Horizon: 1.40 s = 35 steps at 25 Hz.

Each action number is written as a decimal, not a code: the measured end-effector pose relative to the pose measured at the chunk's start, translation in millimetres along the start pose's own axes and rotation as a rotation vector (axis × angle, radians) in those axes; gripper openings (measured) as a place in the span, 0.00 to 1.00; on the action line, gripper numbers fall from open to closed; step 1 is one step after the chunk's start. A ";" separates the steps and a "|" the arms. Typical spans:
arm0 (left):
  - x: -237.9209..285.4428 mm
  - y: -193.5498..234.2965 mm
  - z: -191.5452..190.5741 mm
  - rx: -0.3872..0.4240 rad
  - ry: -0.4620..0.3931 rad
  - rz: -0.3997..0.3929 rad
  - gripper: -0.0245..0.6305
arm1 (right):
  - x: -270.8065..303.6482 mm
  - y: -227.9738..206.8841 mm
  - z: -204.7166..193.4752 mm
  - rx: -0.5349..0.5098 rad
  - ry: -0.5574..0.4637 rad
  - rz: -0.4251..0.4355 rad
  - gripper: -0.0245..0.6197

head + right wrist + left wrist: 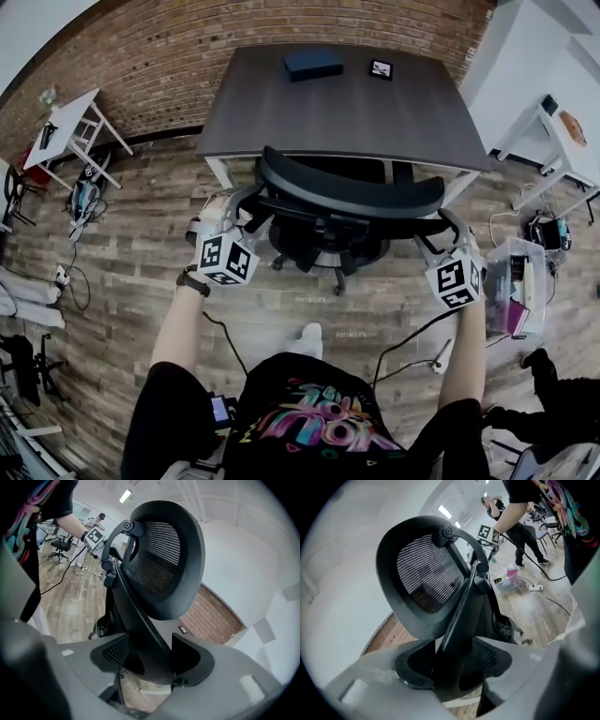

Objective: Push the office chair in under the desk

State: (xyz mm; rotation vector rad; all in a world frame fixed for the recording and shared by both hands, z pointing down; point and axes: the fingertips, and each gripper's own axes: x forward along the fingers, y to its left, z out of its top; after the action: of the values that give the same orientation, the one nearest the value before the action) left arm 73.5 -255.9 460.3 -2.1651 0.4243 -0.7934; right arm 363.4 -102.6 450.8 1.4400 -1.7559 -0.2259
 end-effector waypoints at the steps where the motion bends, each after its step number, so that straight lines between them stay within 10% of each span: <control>1: 4.2 1.6 -1.1 0.000 -0.001 0.006 0.41 | 4.5 -2.9 -1.1 0.000 -0.002 -0.002 0.47; 35: 161.3 84.6 -6.3 -0.126 0.207 0.046 0.43 | 145.4 -148.5 -24.9 -0.047 -0.136 0.029 0.48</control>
State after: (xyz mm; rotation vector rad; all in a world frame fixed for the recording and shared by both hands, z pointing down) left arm 186.8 -398.6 463.6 -2.1874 0.6422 -0.9934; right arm 489.3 -269.8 446.7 1.3929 -1.8673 -0.3550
